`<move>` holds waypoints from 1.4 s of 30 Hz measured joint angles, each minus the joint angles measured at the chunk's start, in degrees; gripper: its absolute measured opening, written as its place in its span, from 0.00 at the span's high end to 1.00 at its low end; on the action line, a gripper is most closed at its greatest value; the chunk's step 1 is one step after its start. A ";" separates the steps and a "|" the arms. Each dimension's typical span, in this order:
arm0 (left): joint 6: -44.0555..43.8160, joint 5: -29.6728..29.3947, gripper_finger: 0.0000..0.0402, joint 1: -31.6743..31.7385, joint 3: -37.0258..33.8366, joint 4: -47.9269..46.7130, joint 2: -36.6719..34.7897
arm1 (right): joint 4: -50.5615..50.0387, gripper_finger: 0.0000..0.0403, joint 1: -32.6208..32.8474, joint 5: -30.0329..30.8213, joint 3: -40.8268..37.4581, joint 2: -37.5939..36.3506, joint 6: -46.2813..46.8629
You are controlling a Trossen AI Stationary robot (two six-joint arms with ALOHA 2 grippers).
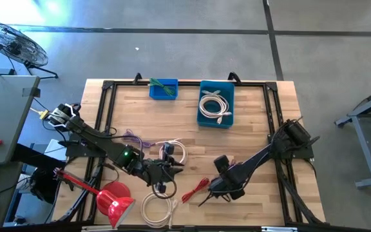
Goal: Pick & Place USB Port
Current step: Put the pink charger cable into the blue bin
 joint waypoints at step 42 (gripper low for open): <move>23.55 -3.68 0.80 4.48 0.02 18.37 0.02 | 12.54 0.96 1.59 27.35 4.31 -30.82 -10.31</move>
